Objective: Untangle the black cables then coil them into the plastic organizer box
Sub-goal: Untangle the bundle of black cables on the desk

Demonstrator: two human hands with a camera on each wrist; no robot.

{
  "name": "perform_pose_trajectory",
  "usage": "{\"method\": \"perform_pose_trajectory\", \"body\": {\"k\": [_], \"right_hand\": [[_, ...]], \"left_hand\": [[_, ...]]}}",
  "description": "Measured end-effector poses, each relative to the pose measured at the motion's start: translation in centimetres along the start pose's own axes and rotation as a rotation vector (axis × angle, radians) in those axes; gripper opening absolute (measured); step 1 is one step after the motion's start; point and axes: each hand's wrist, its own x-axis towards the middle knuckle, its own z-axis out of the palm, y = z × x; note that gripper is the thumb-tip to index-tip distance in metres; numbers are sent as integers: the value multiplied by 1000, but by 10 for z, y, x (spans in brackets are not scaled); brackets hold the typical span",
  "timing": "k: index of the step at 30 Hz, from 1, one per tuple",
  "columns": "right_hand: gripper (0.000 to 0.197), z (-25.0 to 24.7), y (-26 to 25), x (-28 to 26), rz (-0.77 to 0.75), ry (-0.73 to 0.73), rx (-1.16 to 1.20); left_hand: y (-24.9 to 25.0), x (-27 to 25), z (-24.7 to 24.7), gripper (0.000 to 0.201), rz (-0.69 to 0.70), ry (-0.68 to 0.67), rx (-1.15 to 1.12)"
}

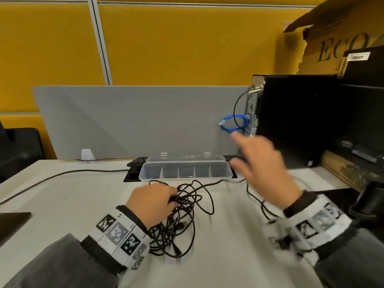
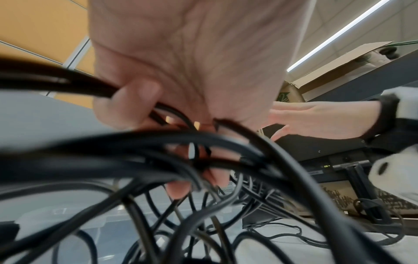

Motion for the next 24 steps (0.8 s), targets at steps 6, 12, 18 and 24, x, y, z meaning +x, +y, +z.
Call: {"method": "perform_pose_trajectory", "body": {"k": [6, 12, 18, 24], "right_hand": [[33, 31, -40, -23, -246, -681, 73], [17, 20, 6, -5, -4, -430, 651], [25, -11, 98, 5, 653, 437, 1018], [28, -4, 146, -11, 737, -70, -132]], "left_hand": [[4, 0, 1, 11, 16, 46, -99], [-3, 1, 3, 9, 30, -19, -187], [-22, -2, 7, 13, -9, -68, -216], [-25, -3, 7, 12, 4, -48, -299]]}}
